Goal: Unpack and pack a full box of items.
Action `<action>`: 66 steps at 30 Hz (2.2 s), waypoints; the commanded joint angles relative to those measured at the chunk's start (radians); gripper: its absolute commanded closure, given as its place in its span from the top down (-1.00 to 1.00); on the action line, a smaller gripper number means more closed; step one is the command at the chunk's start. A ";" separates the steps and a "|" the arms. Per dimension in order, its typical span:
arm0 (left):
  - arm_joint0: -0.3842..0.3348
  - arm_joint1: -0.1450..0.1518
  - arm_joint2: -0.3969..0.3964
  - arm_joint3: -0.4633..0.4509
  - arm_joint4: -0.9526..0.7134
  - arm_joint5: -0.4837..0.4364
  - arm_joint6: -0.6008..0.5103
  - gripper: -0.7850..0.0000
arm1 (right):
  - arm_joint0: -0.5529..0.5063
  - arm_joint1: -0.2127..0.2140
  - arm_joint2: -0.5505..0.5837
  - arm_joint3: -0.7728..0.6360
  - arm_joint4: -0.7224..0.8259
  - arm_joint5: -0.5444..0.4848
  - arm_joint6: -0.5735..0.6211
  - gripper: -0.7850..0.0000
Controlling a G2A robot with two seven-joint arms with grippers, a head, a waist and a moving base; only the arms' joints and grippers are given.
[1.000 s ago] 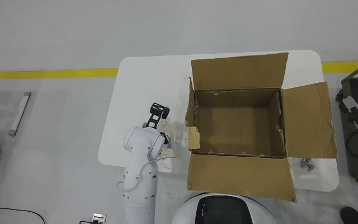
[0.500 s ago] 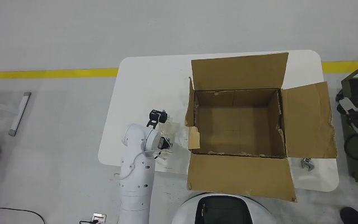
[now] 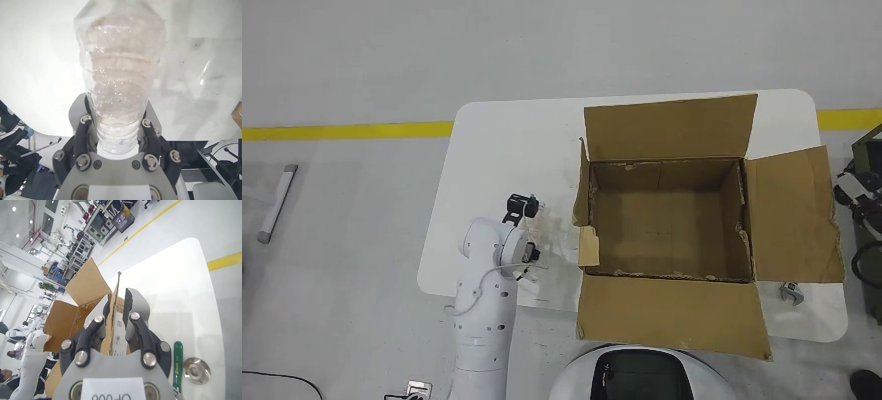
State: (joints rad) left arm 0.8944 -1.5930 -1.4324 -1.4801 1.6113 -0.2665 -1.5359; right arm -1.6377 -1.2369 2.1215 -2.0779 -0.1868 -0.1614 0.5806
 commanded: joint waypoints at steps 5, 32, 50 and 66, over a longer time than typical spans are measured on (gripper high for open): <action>0.002 0.006 -0.007 -0.048 -0.017 -0.003 0.000 -1.00 | 0.021 0.010 -0.003 0.031 0.023 -0.010 0.050 0.40; -0.275 0.042 -0.068 -0.235 -0.250 0.197 0.000 -1.00 | 0.163 0.033 -0.293 0.094 -0.057 0.069 0.056 -1.00; -0.361 0.124 0.051 -0.422 -0.528 0.280 0.000 -1.00 | 0.183 0.048 -0.316 0.105 -0.086 0.112 0.056 -1.00; -0.306 0.283 0.226 -0.360 -0.672 0.394 0.000 -1.00 | 0.164 0.059 -0.312 0.090 -0.084 0.119 0.045 -1.00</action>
State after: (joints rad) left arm 0.5898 -1.3212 -1.2036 -1.8519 0.9197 0.1195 -1.5359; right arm -1.4712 -1.1784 1.8075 -1.9871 -0.2707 -0.0416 0.6258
